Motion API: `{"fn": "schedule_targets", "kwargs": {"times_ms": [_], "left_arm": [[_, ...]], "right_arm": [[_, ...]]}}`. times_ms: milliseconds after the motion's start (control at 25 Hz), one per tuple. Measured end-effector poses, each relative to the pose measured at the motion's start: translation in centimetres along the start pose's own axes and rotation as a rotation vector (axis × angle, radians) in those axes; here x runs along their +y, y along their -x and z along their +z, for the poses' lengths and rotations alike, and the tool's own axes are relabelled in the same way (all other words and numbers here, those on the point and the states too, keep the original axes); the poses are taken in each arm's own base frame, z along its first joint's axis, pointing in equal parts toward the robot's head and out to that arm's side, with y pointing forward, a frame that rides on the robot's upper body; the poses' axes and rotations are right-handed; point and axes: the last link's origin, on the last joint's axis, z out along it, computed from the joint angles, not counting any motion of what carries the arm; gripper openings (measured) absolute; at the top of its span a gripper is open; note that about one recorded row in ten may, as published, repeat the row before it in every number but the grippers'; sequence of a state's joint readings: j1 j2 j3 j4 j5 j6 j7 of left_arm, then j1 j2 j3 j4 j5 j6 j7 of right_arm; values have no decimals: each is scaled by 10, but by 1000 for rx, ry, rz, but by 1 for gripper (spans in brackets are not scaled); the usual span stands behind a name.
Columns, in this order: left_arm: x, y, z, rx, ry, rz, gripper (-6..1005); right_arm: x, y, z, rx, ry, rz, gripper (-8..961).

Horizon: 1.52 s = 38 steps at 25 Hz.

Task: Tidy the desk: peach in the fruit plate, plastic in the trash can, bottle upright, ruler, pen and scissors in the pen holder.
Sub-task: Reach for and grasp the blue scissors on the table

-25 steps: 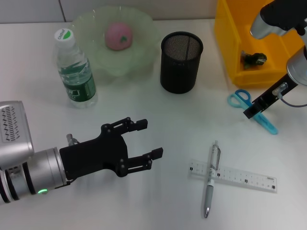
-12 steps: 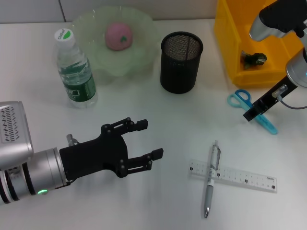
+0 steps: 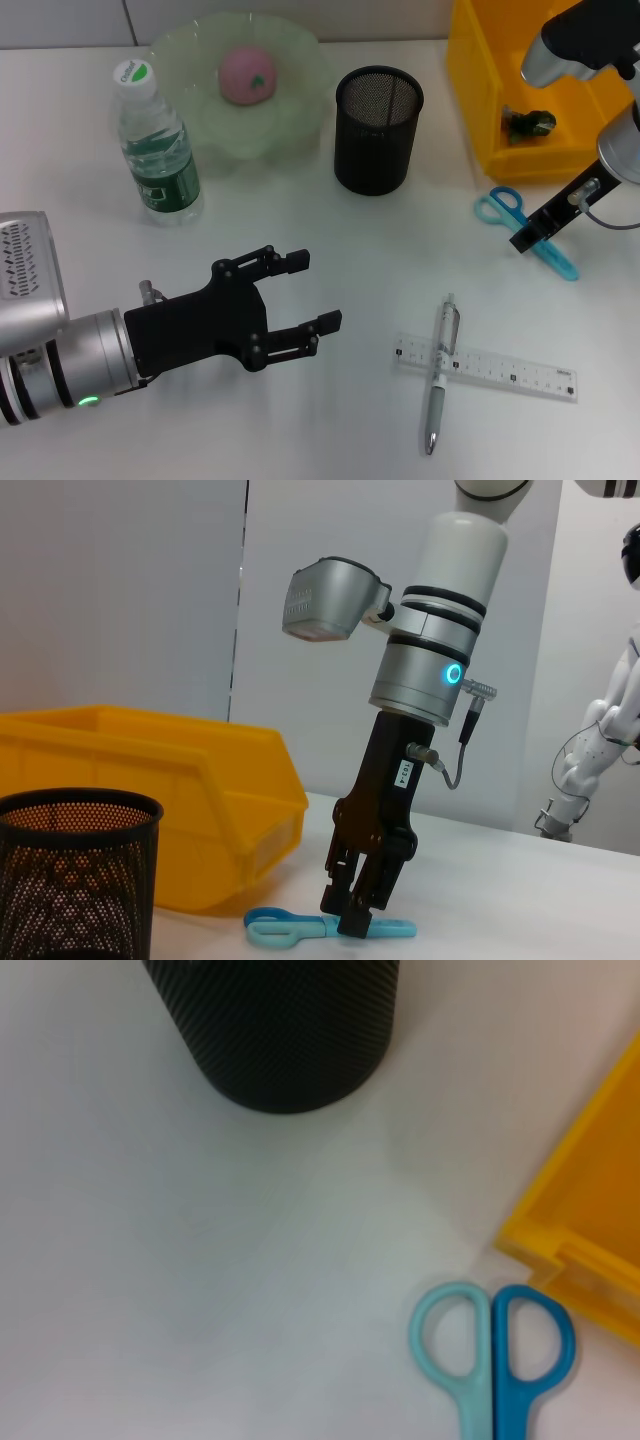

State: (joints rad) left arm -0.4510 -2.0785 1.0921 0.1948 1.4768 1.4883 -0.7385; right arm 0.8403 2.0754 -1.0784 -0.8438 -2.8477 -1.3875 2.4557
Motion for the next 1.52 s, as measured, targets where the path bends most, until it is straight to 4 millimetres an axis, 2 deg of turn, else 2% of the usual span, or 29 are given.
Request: {"fn": "schedule_targets", "kwargs": {"times_ms": [1280, 1520], "left_arm": [[3, 1, 0, 4, 4, -12, 785], [3, 1, 0, 6, 2, -13, 785]], "right_arm": [[-3, -1, 6, -15, -15, 10, 387], [-2, 0, 7, -13, -13, 6, 355]]}}
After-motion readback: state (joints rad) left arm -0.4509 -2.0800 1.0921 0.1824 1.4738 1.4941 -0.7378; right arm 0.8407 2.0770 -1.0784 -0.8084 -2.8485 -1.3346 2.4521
